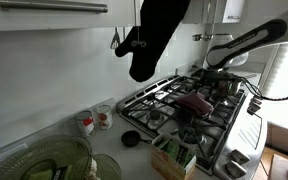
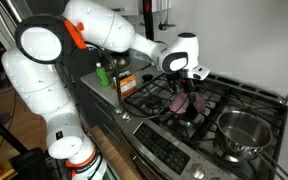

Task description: Move the pot from the rear right plate onto the front right plate of the stove, pick up the pink towel and use it to wipe the pot on the stove

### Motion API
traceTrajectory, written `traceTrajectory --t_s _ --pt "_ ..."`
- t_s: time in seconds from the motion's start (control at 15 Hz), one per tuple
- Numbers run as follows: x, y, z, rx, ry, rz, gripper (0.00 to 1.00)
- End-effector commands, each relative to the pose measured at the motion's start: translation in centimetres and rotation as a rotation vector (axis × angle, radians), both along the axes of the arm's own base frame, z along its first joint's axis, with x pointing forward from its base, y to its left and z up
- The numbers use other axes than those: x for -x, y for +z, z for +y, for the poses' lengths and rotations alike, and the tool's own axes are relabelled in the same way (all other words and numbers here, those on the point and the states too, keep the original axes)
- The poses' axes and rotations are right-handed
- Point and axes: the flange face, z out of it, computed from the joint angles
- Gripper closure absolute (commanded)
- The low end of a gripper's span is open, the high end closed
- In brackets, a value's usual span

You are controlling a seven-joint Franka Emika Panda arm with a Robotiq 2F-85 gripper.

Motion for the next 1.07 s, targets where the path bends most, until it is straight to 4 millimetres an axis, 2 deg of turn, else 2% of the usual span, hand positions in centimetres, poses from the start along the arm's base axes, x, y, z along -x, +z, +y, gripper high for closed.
traceTrajectory --t_s 0.0,0.13,0.47,0.6,0.8,1.0 --pt "-1.3 -1.1 0.7 -0.031 0.051 -0.003 0.0" --pt "-1.4 -0.7 0.9 -0.046 0.069 -0.02 0.0" --pt "-1.4 3.3 0.9 -0.062 0.097 -0.111 0.0" --pt "-1.6 4.1 1.1 -0.079 0.091 -0.132 0.0" --pt "-1.8 3.1 1.8 -0.106 0.049 -0.147 0.0" --pt "-2.2 0.8 2.4 -0.112 0.033 -0.145 0.0"
